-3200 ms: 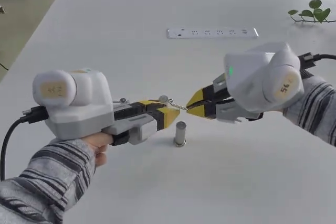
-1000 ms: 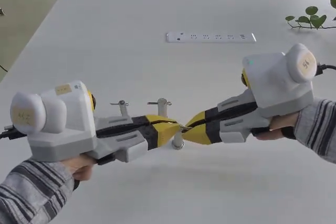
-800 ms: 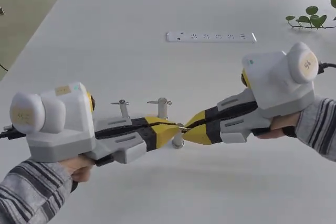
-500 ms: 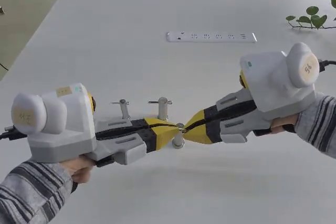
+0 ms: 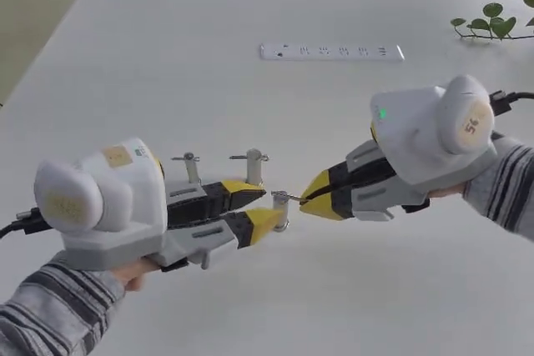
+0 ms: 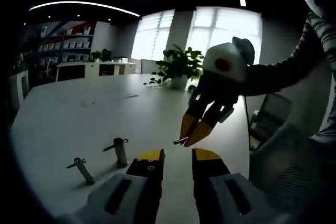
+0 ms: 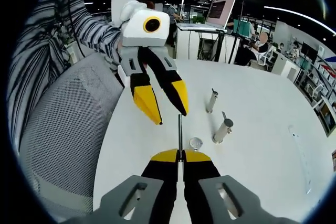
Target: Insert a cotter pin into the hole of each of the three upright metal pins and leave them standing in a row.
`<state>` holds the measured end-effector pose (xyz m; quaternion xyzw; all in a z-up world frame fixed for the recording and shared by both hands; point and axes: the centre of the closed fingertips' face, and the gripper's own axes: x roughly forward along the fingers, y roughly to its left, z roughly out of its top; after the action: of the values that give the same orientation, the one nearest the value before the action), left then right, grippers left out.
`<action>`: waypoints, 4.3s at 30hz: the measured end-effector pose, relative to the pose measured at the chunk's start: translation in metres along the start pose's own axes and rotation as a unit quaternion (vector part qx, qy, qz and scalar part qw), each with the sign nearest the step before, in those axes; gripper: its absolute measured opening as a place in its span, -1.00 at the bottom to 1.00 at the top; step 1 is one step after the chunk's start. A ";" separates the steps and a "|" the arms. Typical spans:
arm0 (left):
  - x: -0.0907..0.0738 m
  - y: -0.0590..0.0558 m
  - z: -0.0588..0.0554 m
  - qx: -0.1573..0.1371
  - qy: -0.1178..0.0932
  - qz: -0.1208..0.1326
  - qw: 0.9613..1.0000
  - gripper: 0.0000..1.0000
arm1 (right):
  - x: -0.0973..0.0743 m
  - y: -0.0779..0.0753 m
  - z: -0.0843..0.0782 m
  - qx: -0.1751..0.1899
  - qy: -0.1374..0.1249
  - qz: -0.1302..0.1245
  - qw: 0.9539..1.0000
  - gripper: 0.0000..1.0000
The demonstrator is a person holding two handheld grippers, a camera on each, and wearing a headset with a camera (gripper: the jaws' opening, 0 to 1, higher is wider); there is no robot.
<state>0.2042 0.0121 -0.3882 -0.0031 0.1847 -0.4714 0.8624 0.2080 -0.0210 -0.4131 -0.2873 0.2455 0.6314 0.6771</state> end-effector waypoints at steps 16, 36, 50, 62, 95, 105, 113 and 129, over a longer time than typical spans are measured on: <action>0.020 0.025 -0.035 0.038 0.039 0.080 0.995 -0.39 | 0.010 -0.015 -0.046 -0.009 0.089 -0.021 0.996 -1.00; 0.055 0.036 -0.058 0.014 0.070 0.099 0.993 -0.64 | 0.020 -0.020 -0.048 -0.018 0.100 -0.010 0.995 -1.00; 0.060 0.037 -0.067 -0.015 0.070 0.105 0.992 -0.78 | 0.023 -0.020 -0.039 -0.029 0.100 -0.008 0.994 -1.00; 0.061 0.037 -0.071 -0.011 0.071 0.108 0.992 -0.79 | 0.028 -0.021 -0.032 -0.033 0.103 -0.007 0.994 -1.00; 0.065 0.038 -0.072 -0.024 0.067 0.117 0.991 -0.79 | 0.033 -0.021 -0.019 -0.023 0.089 -0.013 0.996 -0.86; 0.065 0.038 -0.072 -0.024 0.067 0.118 0.990 -0.79 | 0.026 -0.021 -0.026 -0.021 0.092 -0.020 0.995 -0.99; 0.065 0.038 -0.072 -0.026 0.067 0.118 0.990 -0.79 | 0.027 -0.022 -0.022 -0.024 0.087 -0.022 0.996 -1.00; 0.065 0.037 -0.073 -0.027 0.066 0.117 0.991 -0.79 | 0.033 -0.020 -0.018 -0.029 0.089 -0.020 0.995 -1.00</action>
<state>0.2429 -0.0081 -0.4836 0.0260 0.2527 -0.3611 0.8973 0.2309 -0.0111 -0.4472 -0.3664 0.2804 0.5967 0.6566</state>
